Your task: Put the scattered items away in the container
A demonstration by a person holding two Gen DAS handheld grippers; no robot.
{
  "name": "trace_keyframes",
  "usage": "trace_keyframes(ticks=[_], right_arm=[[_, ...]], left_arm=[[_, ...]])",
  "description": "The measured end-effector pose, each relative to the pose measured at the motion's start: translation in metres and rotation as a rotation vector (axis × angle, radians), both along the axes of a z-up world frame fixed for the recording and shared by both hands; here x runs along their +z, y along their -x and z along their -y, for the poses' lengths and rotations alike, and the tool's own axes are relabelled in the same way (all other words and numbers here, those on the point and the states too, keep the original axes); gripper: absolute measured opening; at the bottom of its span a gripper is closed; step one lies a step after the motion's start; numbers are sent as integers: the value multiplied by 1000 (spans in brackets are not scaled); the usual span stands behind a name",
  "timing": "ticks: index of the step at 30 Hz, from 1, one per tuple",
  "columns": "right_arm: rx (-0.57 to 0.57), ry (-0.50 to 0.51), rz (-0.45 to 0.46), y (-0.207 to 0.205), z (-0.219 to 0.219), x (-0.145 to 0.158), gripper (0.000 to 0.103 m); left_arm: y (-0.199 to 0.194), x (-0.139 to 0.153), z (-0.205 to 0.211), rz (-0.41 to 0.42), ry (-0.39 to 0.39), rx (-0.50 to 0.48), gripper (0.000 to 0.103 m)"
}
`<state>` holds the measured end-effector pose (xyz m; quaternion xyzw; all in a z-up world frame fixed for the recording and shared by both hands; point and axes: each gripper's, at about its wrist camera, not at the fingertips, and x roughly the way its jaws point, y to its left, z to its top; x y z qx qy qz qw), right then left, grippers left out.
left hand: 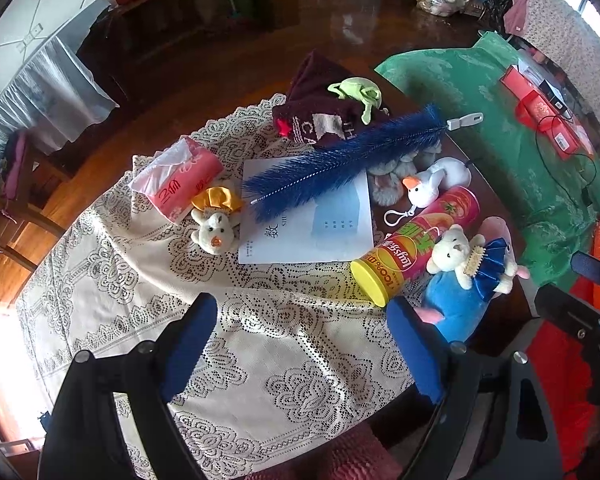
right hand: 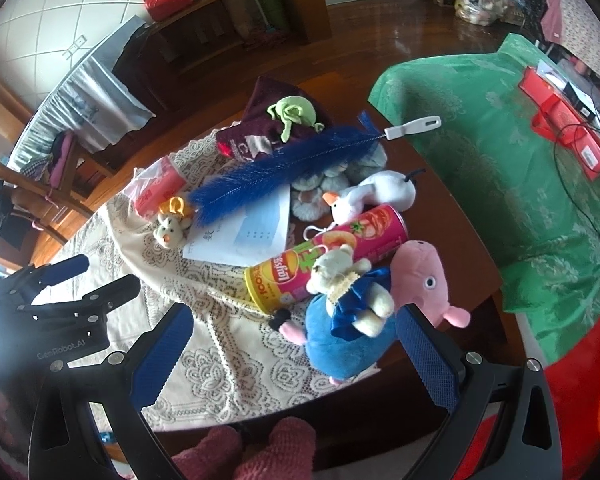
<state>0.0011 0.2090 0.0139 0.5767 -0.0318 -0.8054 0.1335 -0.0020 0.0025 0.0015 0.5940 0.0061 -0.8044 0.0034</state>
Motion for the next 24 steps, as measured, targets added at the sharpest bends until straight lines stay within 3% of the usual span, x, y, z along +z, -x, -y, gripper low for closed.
trace_keyframes(ticks=[24], right_arm=[[4,-22,21,2,2,-8,103]], left_arm=[[1,-6,5,10,-10,18,87]])
